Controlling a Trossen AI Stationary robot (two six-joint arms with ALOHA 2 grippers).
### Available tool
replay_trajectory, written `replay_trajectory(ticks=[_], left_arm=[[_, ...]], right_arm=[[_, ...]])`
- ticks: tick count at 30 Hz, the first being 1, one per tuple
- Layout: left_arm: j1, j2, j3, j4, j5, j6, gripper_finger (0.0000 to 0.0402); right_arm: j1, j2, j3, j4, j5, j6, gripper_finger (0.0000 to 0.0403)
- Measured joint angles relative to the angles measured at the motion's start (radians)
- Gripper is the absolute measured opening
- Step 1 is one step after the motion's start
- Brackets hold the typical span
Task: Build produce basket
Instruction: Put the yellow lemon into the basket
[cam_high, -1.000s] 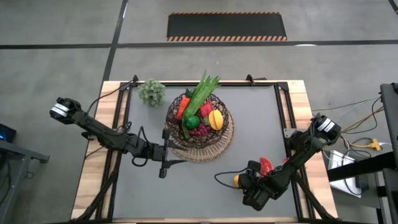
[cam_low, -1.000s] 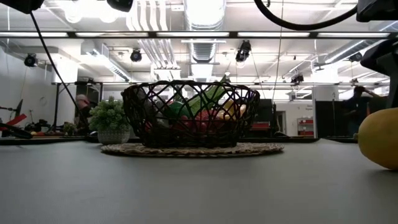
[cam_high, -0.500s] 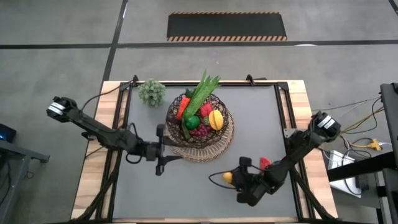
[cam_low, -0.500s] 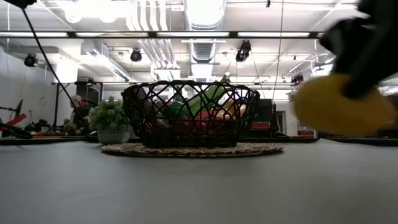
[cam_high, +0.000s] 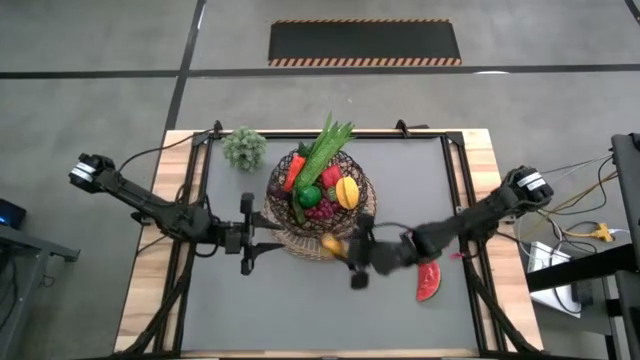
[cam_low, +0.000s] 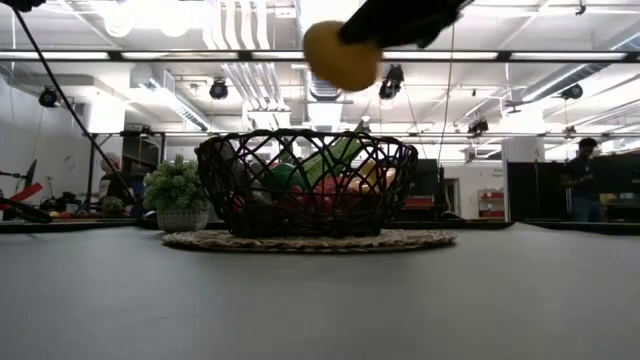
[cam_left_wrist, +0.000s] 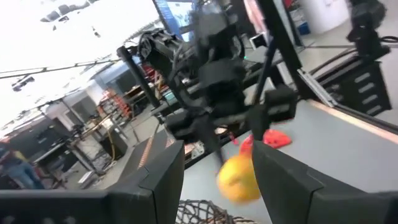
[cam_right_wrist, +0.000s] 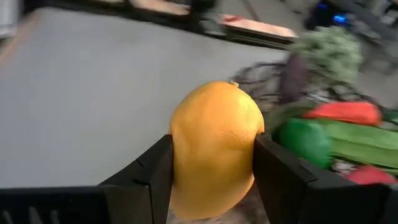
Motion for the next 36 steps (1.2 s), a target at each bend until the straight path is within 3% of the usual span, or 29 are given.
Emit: replay_trajectory(ticks=[9, 17, 24, 31, 36], left_arm=[[0.0, -0.049, -0.035, 0.001, -0.112, -0.01, 0.0171], [0.0, -0.073, -0.045, -0.001, -0.112, -0.012, 0.0171], [0.0, -0.073, -0.045, -0.002, -0.112, -0.011, 0.0171], [0.0, -0.073, -0.045, -0.002, -0.112, -0.011, 0.0171], [0.0, -0.073, -0.045, -0.007, -0.112, -0.011, 0.0171]], right_arm=[[-0.289, 0.033, 0.012, 0.037, -0.016, 0.032, 0.0172], [-0.465, 0.037, 0.073, -0.049, -0.273, 0.054, 0.0172], [-0.536, 0.036, 0.079, -0.069, -0.299, 0.042, 0.0172], [-0.556, 0.104, 0.064, 0.022, -0.296, 0.042, 0.0172], [-0.555, 0.171, 0.078, 0.041, -0.224, 0.041, 0.0173]])
